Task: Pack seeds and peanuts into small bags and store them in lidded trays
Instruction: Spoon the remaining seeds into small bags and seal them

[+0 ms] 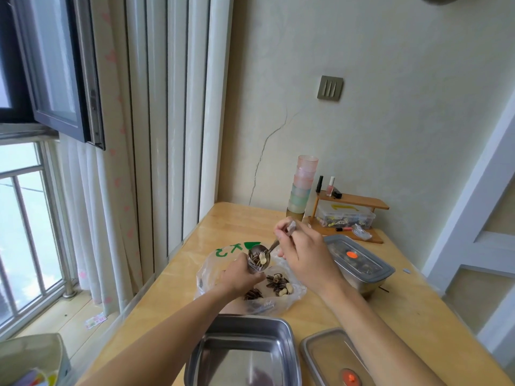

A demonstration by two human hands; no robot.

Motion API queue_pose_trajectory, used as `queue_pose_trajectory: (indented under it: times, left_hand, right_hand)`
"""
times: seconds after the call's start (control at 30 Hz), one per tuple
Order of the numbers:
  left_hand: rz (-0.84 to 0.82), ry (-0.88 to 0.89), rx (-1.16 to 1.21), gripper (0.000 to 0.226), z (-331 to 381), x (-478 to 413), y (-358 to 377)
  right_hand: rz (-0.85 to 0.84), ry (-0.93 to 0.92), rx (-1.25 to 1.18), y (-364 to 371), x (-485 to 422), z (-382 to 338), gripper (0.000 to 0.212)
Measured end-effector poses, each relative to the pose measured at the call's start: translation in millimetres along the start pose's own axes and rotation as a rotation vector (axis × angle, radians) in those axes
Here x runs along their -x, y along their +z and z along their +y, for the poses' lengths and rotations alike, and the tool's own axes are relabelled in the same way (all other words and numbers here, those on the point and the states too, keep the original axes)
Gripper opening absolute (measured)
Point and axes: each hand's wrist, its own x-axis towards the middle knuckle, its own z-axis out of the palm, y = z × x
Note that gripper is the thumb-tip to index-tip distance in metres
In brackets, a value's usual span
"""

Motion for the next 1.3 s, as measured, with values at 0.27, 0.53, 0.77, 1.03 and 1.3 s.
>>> queue_pose_trajectory:
  times: [0.27, 0.53, 0.77, 1.03, 1.3]
  left_hand:
    - [0.034, -0.015, 0.158, 0.044, -2.2, 4.1, -2.6]
    - [0.081, 0.022, 0.182, 0.044, -1.2, 4.5, -6.9]
    - [0.053, 0.044, 0.269, 0.04, -3.6, 6.9, -6.8]
    - [-0.129, 0.051, 0.355, 0.055, -7.2, 13.4, -12.0]
    - [-0.086, 0.001, 0.389, 0.05, -9.8, 13.2, -12.4]
  right_hand:
    - [0.099, -0.162, 0.069, 3.2, 3.0, -6.5, 0.022]
    - [0.109, -0.148, 0.038, 2.8, 3.7, -6.0, 0.03]
    - [0.129, -0.129, -0.026, 1.0, 6.1, -3.5, 0.016]
    - [0.076, -0.114, -0.068, 2.8, 10.7, -0.7, 0.009]
    - [0.138, -0.114, -0.075, -2.1, 14.6, 1.2, 0.013]
